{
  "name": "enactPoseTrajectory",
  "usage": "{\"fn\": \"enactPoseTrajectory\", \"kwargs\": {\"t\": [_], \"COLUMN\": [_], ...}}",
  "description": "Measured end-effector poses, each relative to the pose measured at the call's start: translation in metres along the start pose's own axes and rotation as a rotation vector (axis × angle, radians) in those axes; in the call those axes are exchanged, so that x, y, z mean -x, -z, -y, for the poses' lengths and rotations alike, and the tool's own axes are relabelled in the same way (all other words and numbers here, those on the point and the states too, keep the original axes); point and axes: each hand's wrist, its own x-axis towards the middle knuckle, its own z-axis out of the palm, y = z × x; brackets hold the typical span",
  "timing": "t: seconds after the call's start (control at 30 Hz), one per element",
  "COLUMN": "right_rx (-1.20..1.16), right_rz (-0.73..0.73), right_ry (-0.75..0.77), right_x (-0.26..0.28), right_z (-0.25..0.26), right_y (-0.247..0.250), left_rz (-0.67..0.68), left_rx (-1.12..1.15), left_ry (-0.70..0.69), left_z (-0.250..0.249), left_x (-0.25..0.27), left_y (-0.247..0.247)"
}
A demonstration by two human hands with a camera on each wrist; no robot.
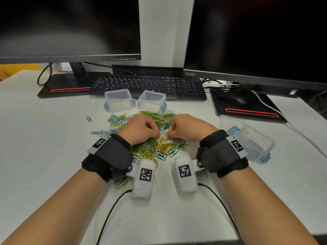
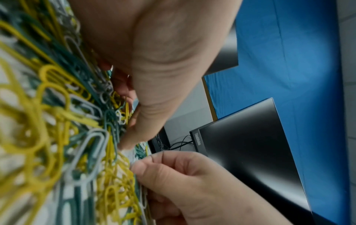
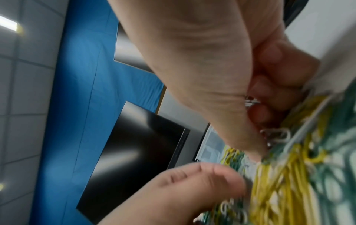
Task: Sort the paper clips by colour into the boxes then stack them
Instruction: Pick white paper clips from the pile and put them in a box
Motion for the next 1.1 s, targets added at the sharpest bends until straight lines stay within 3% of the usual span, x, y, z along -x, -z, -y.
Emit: {"fn": "enactPoseTrajectory", "kwargs": {"t": [0.13, 0.23, 0.37, 0.5, 0.63, 0.7, 0.8, 0.87, 0.93, 1.03, 1.1], "right_rx": [0.006, -0.199, -0.810, -0.999, -0.817, -0.847, -1.023, -1.000, -0.763, -0.309, -0.180], "right_rz": [-0.016, -0.056, -0.006, 0.019, -0.052, -0.030, 0.003, -0.086, -0.157, 0.037, 0.128], "right_ry": [0.015, 0.042, 0.046, 0.161, 0.276, 0.310, 0.361, 0.320, 0.206, 0.065, 0.017], "right_x": [0.000, 0.003, 0.008, 0.013, 0.017, 0.017, 0.019, 0.020, 0.021, 0.023, 0.022], "right_z": [0.000, -0.010, -0.015, -0.008, 0.004, 0.008, 0.010, 0.004, -0.009, -0.025, -0.025], "right_y": [0.000, 0.007, 0.017, 0.022, 0.023, 0.021, 0.023, 0.029, 0.035, 0.037, 0.033], "left_rz": [-0.164, -0.274, -0.082, 0.213, 0.410, 0.460, 0.421, 0.395, 0.351, 0.194, 0.126], "left_rx": [0.205, 0.403, 1.004, 1.466, 1.703, 1.814, 1.869, 1.859, 1.829, 1.637, 1.536], "left_ry": [0.033, 0.008, 0.136, 0.337, 0.414, 0.465, 0.545, 0.555, 0.559, 0.464, 0.380], "left_z": [0.000, -0.003, -0.014, -0.021, -0.022, -0.019, -0.017, -0.018, -0.018, -0.015, -0.014], "left_x": [0.000, 0.000, 0.004, 0.009, 0.011, 0.009, 0.006, 0.006, 0.006, 0.003, 0.001], "left_y": [0.002, 0.009, 0.010, 0.006, 0.002, 0.000, -0.001, -0.002, -0.001, 0.002, 0.005]}}
